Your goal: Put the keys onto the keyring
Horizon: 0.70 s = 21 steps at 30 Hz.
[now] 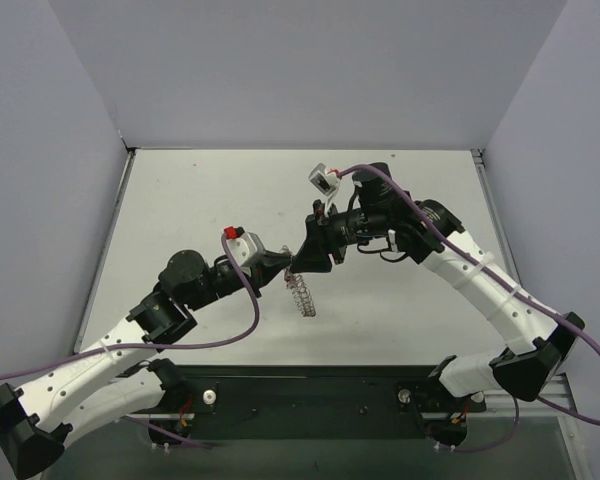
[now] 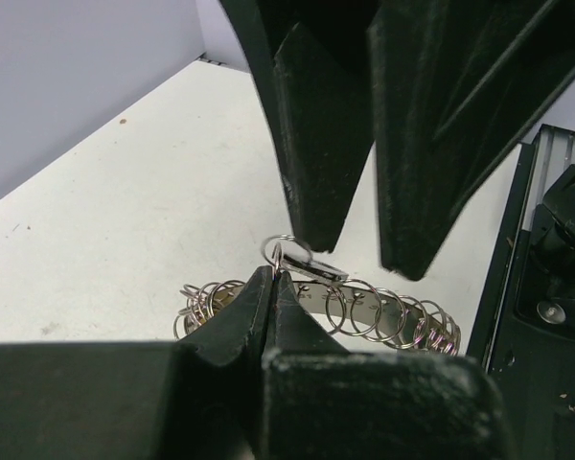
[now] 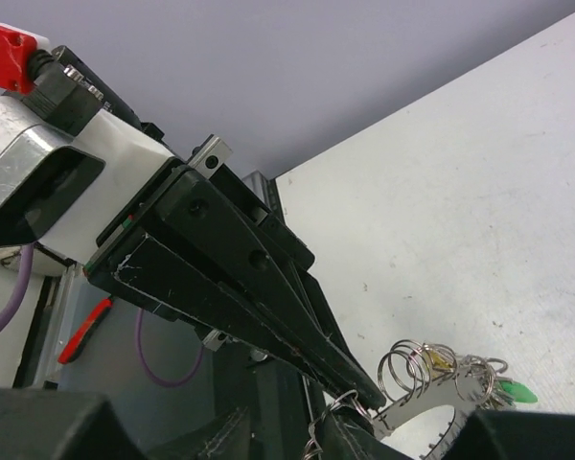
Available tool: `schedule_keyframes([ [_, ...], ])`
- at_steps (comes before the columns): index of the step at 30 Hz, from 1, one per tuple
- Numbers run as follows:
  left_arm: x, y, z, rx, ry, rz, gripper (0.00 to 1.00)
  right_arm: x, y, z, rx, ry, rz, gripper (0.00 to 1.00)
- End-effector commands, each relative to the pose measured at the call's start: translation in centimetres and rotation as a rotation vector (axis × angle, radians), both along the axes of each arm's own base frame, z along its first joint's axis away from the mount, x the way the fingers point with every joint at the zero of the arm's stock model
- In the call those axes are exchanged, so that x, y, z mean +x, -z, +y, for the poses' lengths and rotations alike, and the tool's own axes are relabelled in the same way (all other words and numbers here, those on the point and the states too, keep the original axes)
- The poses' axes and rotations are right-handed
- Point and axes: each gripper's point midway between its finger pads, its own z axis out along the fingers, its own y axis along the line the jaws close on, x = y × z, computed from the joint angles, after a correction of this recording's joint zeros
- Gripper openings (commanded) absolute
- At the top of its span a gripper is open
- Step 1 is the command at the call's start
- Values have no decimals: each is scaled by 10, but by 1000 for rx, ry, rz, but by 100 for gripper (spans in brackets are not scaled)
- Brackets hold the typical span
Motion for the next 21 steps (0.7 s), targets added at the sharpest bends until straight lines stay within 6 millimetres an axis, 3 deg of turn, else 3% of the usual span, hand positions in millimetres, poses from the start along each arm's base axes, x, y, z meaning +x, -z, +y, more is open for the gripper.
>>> schedule_keyframes([
  [1,2,-39,6,-144,-36,-83,0,-12,-30,-11,45,-10,-103,40],
  [5,3,-42,9,-163,-50,-97,0,-16,-37,-19,57,-1,-147,50],
  [11,-2,-47,8,-198,-25,-142,0,-18,-44,-25,67,9,-194,51],
  [21,-41,-66,1,-233,173,-243,0,6,-46,-30,63,77,-289,51],
])
